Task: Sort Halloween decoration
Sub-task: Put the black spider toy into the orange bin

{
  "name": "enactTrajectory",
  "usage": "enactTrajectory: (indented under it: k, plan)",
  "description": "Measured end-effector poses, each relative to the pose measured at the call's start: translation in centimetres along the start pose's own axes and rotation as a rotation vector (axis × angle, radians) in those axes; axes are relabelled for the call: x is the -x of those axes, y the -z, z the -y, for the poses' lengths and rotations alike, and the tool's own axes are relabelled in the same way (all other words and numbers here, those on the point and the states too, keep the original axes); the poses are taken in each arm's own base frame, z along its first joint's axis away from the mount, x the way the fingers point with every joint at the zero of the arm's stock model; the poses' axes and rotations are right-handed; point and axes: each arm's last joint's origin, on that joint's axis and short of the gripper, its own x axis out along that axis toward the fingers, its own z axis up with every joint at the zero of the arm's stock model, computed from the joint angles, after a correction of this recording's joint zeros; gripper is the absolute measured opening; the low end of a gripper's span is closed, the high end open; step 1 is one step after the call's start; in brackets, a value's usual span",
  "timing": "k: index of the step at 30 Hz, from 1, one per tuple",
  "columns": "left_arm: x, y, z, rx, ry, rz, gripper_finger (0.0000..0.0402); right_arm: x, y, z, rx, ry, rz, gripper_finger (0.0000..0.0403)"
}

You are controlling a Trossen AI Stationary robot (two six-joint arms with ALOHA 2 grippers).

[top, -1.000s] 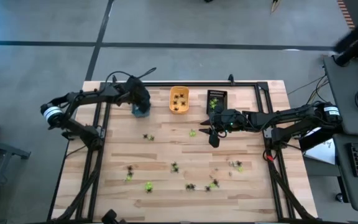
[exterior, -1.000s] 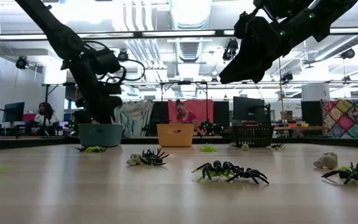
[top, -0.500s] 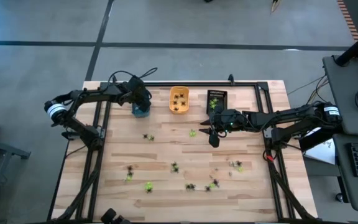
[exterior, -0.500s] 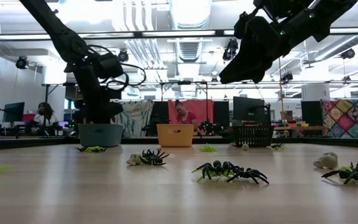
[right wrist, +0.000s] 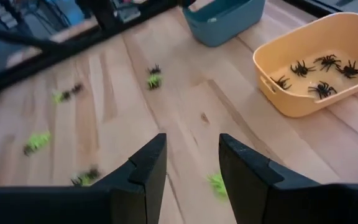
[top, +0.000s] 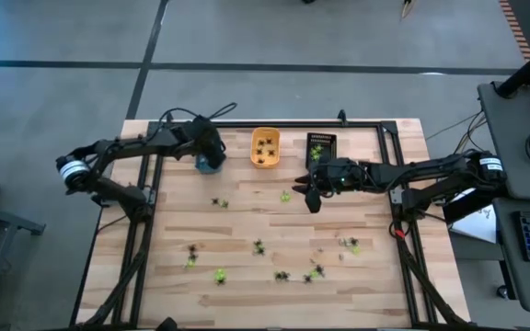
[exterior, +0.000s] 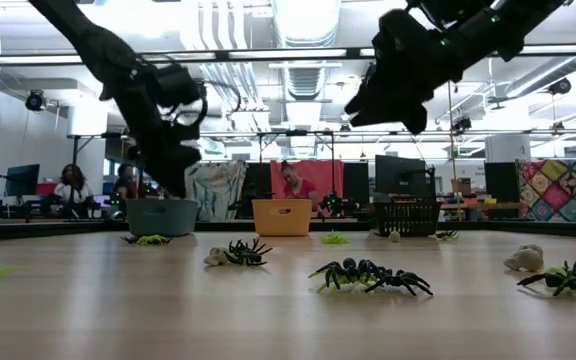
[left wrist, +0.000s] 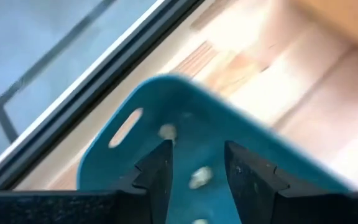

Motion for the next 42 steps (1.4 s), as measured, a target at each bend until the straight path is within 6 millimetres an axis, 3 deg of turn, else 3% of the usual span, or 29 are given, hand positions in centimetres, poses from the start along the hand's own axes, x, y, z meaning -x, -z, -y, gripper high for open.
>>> enactTrajectory:
  k: [7, 17, 25, 32, 42]
  plan:
    - [4.0, -0.8, 3.0, -0.080, 0.101, 0.171, 0.0127, 0.4, -0.8, -0.4, -0.154, 0.028, -0.081, 0.0134]
    - [8.6, -1.2, 8.1, -0.219, 0.285, 0.427, 0.0127, 1.7, 1.1, 0.5, -0.395, 0.256, -0.387, 0.0134]
    - [9.2, -1.2, 9.0, -0.254, 0.313, 0.469, 0.0127, 3.2, 2.4, 1.2, -0.507, 0.466, -0.552, 0.0134]
    - [9.1, -1.2, 9.0, -0.254, 0.312, 0.469, 0.0127, 3.7, 2.6, 1.7, -0.525, 0.587, -0.536, 0.0134]
    - [9.2, -1.2, 9.0, -0.252, 0.312, 0.472, 0.0127, 1.4, 3.9, 2.4, -0.489, 0.678, -0.595, 0.0134]
